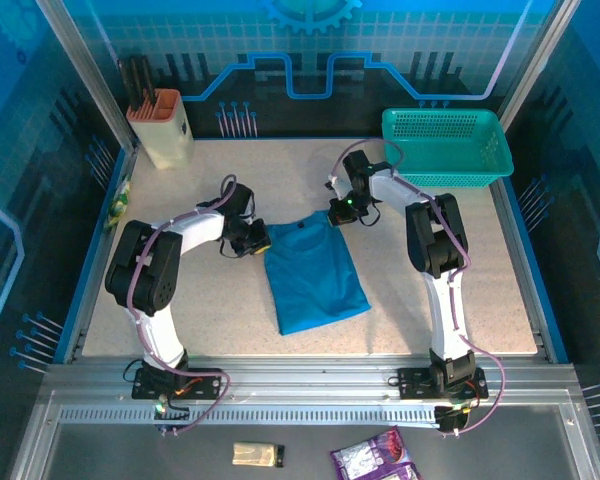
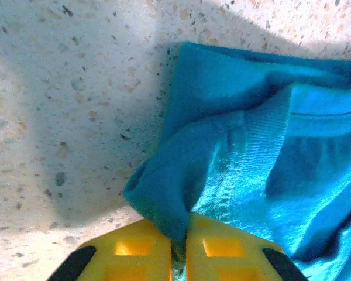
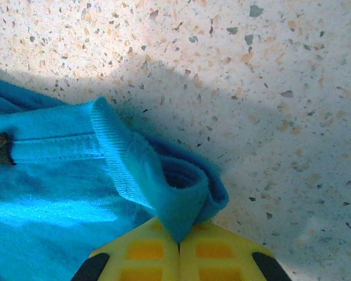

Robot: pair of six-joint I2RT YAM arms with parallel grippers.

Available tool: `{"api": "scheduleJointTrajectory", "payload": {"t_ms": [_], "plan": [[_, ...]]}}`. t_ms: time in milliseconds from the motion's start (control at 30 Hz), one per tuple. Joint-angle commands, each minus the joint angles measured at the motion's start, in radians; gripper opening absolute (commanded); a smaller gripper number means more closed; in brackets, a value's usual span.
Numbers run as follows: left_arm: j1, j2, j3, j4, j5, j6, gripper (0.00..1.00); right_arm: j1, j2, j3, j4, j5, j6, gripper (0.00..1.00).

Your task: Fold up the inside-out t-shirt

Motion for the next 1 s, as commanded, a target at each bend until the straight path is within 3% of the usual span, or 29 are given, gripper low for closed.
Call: {"api": "scheduleJointTrajectory", "payload": {"t_ms": [0, 233, 367, 533, 967], "plan": [[-0.005, -0.055, 0.0, 0.066, 0.095, 0.004, 0.03, 0.002, -0.017, 0.019, -0.055, 0.002, -0.018, 0.0], [-0.059, -0.056, 0.094, -0.02, 0.117, 0.055, 0.01, -0.004, -0.034, -0.002, -0.045, 0.002, -0.01, 0.0], [-0.067, -0.025, 0.106, 0.022, 0.138, 0.056, 0.0, -0.008, -0.046, -0.02, -0.042, 0.009, -0.005, 0.0], [-0.039, 0.042, 0.135, -0.019, 0.034, 0.082, 0.02, -0.03, -0.078, -0.06, -0.029, 0.029, 0.028, 0.0], [-0.021, 0.147, 0.231, -0.074, -0.076, 0.155, 0.26, -0.043, -0.132, -0.157, 0.016, -0.006, 0.051, 0.0]]}}
